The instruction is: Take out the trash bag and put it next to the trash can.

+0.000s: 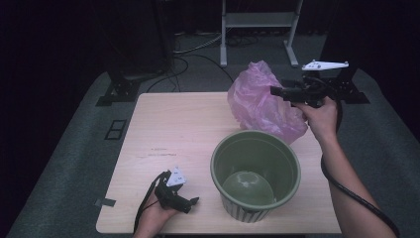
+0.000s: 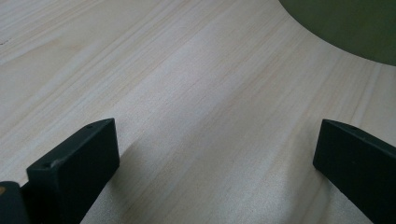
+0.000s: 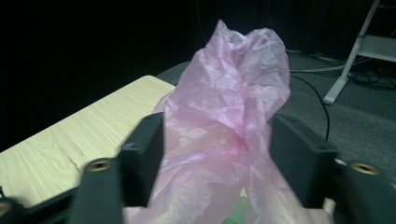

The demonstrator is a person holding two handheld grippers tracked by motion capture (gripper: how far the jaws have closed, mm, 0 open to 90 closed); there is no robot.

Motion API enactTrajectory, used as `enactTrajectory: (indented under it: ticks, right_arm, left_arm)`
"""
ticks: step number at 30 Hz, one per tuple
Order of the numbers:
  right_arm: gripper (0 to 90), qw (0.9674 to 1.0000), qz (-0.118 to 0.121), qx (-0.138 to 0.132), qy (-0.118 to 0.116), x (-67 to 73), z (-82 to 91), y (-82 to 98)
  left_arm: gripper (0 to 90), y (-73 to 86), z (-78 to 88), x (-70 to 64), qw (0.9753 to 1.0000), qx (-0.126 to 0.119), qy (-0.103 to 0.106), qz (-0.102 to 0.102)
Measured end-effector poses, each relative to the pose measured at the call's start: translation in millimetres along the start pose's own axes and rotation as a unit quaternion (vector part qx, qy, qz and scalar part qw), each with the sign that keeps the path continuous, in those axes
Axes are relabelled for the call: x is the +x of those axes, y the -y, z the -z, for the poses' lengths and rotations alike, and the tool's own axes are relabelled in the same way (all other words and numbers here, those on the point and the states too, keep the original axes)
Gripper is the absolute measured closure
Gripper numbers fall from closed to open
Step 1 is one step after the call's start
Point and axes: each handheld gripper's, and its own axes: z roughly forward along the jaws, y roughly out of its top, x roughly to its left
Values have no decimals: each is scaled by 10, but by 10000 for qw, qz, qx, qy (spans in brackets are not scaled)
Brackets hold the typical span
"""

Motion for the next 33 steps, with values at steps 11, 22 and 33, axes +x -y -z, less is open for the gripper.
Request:
enactTrajectory:
  ticks: [11, 22, 33]
  right_arm:
    - [102, 9990, 295, -123, 309, 80, 308, 129]
    - [102, 9988, 279, -70, 393, 109, 644, 473]
    - [102, 9982, 350, 106, 468, 167, 907, 927]
  left_arm:
    - [0, 0, 0, 1, 10000, 1, 0, -5]
    - [0, 0, 0, 0, 10000, -2, -1, -1]
    - [0, -1, 2, 1, 10000, 9, -3, -10]
